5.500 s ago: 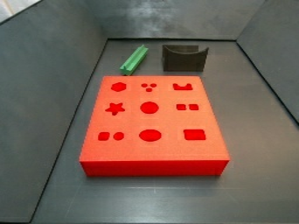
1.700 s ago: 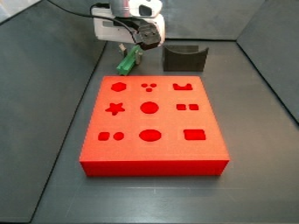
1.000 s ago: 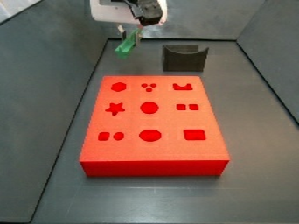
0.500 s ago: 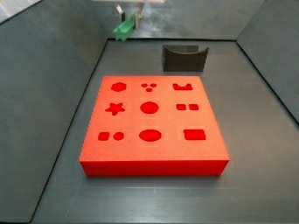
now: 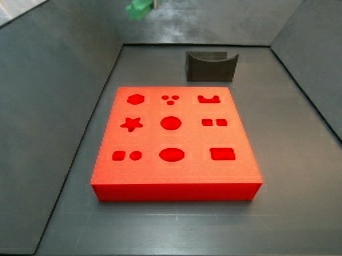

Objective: Pick up the star object. Move up. Place the star object on the fixture. Regrasp the star object. Move to above the board. Insert the star object.
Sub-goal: Place the star object on the fixture.

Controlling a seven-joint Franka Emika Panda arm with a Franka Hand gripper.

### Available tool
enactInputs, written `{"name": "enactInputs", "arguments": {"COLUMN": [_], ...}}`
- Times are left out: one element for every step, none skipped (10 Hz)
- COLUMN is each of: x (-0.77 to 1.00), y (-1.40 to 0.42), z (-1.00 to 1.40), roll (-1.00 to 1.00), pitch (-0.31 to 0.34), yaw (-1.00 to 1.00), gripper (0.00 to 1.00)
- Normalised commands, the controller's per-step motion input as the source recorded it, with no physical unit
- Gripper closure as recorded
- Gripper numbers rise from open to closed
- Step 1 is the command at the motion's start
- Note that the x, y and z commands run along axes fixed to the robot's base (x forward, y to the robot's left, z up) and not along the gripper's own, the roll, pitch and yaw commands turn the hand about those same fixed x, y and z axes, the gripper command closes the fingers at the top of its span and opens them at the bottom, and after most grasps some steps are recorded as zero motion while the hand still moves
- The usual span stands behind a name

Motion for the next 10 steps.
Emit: {"name": "enactInputs", "arguments": {"x": [1.00,1.00,1.00,1.00,1.00,1.00,1.00,1.00,1.00,1.00], "y": [-0.10,-0.10,-0.09,-0.09,-0.08,-0.07,-0.07,-0.06,-0.06,-0.05], "z": [-0.03,-0.08,-0.06,-0.05,-0.05,-0.05,-0.04,-0.04,-0.03,-0.03], "roll": [-0.14,-0.14,-0.13,-0.13,-0.10,-0.09,-0.08,-0.07,-0.07,-0.07], "pitch": [0.384,0.388,0.340,0.306,0.209,0.176,0.147,0.137,0.137,0.141], "yaw": [0.90,0.83,0.60,0.45,0.20,0.13,0.06,0.04,0.04,0.04], "gripper": [1.00,1.00,1.00,1.00,1.00,1.00,1.00,1.00,1.00,1.00]}}
